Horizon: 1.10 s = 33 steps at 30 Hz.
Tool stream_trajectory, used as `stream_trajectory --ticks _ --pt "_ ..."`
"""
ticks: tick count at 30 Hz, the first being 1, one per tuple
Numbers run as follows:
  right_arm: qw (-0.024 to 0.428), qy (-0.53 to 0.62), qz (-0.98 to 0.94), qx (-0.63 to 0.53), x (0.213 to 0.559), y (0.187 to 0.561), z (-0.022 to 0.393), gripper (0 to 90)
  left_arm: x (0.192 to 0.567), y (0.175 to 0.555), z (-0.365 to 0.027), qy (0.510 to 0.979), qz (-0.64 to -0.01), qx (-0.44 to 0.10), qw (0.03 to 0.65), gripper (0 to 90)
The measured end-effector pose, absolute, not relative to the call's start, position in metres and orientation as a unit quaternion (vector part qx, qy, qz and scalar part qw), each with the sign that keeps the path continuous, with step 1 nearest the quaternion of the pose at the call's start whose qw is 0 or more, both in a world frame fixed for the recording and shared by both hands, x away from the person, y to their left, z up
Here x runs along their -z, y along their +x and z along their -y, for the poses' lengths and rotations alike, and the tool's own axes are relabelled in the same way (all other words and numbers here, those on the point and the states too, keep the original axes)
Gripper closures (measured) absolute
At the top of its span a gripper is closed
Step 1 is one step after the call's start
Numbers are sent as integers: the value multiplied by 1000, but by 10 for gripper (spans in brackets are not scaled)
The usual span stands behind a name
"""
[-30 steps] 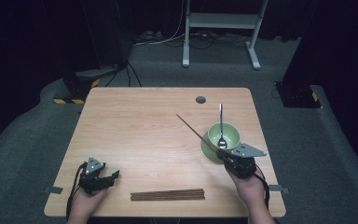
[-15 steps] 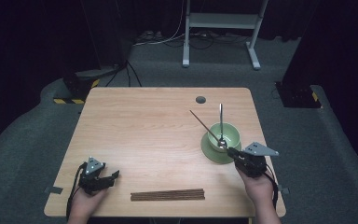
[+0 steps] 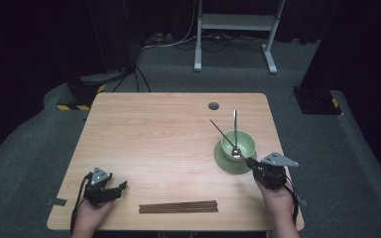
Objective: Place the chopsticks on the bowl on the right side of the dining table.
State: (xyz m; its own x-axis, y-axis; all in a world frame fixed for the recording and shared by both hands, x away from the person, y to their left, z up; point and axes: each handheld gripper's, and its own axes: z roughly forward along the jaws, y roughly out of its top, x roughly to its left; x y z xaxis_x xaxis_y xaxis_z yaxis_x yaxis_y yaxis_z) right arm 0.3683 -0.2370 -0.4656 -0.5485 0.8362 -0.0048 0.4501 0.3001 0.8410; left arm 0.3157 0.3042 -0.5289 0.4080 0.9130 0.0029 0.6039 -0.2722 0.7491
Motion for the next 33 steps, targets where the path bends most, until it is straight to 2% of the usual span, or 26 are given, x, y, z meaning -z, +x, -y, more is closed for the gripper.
stream_trajectory --ticks 11,20,25,33 --pt "231 417 -777 -412 468 368 236 830 529 316 -304 766 -495 -222 345 302" --pt "247 395 -768 -438 451 360 222 555 529 316 -304 767 -493 -223 345 308" --pt "239 364 -777 -455 443 352 200 498 529 316 -304 767 -493 -222 346 308" --pt "186 326 -789 -487 452 346 175 450 529 316 -304 767 -492 -226 345 310"
